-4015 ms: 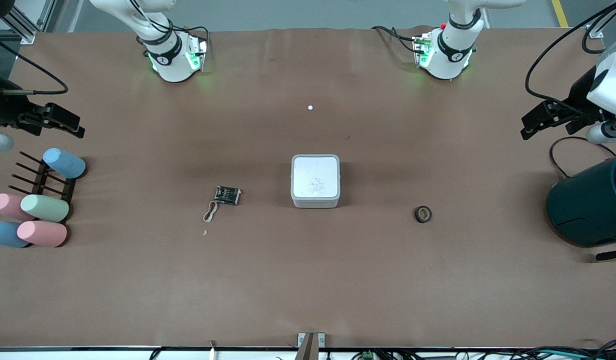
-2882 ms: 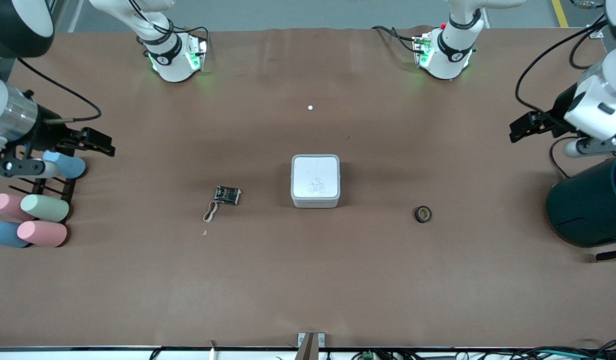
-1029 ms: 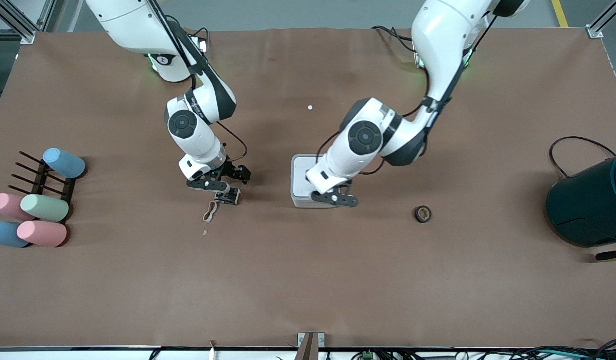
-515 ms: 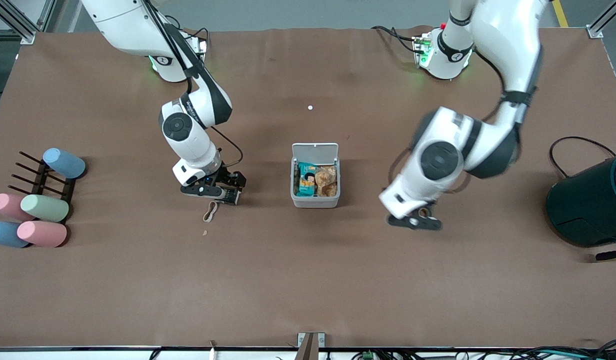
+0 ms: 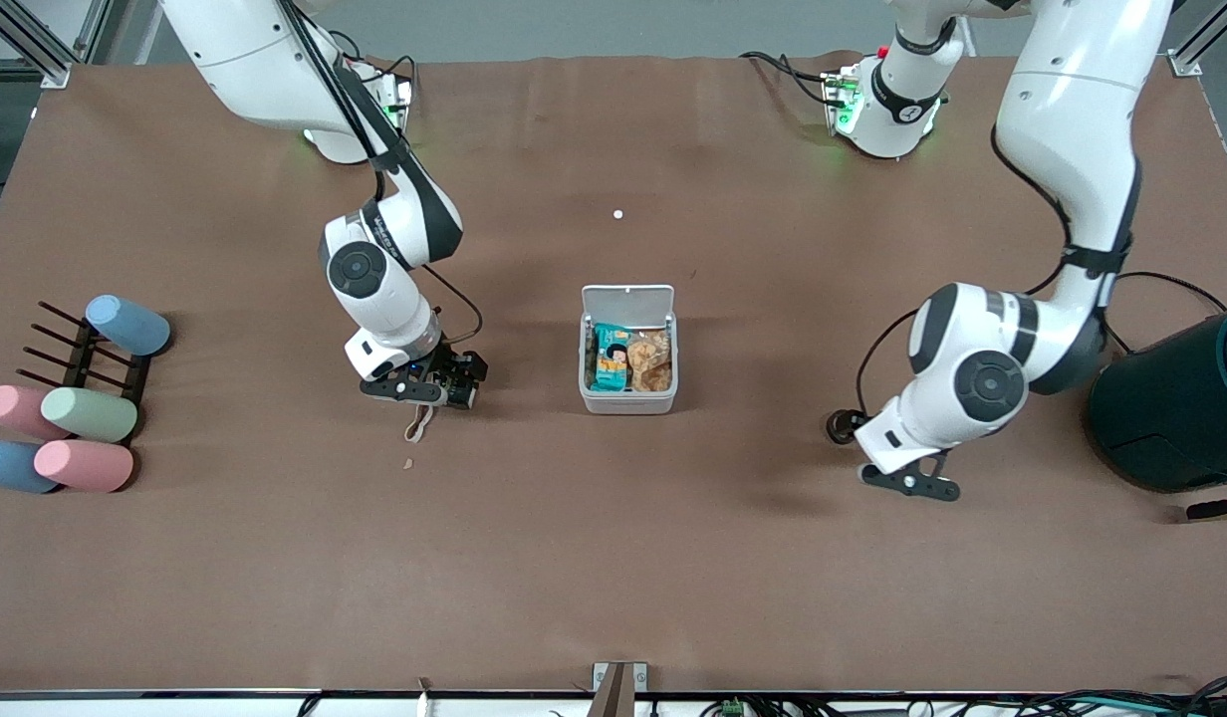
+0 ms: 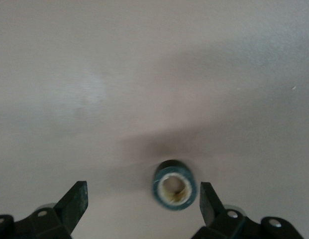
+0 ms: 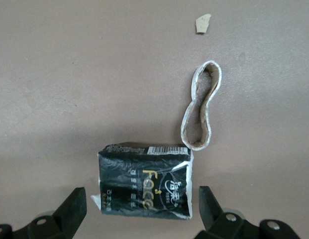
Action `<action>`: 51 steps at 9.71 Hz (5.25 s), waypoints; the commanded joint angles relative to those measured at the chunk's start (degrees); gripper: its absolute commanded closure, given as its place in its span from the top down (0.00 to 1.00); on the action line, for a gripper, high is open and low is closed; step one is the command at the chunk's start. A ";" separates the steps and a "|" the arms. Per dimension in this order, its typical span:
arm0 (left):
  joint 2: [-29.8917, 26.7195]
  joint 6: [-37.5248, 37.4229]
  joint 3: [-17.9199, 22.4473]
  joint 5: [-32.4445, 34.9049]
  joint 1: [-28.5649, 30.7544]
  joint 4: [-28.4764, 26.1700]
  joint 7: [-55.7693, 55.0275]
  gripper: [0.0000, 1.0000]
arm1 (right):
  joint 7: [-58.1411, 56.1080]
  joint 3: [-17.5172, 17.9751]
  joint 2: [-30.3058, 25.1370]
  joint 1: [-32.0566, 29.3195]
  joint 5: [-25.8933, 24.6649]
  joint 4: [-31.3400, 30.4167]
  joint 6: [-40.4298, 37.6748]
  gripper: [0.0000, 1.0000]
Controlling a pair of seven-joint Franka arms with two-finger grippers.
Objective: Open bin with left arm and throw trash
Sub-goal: 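Grasp the wrapper with the right gripper while the left gripper grasps the tape, then carry the black wrapper over the bin and release it with the right gripper, then release the tape with the left gripper while the right gripper withdraws, then grasp the white band with the right gripper while the left gripper retracts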
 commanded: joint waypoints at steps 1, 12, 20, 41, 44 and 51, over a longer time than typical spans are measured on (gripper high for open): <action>-0.49 5.69 -0.35 0.28 -1.09 -5.67 -5.52 0.99 | 1.01 -0.38 1.68 0.31 -1.19 1.67 -0.11 0.99; -1.19 11.86 -0.44 0.99 -1.09 -10.71 -5.90 0.00 | 8.88 0.49 0.37 0.39 -0.67 15.49 -18.03 0.22; -5.50 2.48 -4.91 1.07 -2.67 -4.21 -14.55 0.00 | 24.54 1.64 2.30 16.82 6.90 32.87 -31.48 0.25; -5.06 -5.01 -7.47 1.51 -22.01 2.65 -45.09 0.13 | 5.59 1.20 0.98 -4.69 3.82 21.83 -27.49 0.92; -4.97 -6.58 -7.56 1.51 -23.76 2.21 -49.13 0.32 | 5.32 1.11 1.68 -5.05 3.73 16.88 -20.32 0.93; -7.87 -18.07 -7.03 1.95 -17.64 8.86 -43.02 1.00 | 0.15 1.11 7.56 -8.74 3.56 14.24 -11.53 0.96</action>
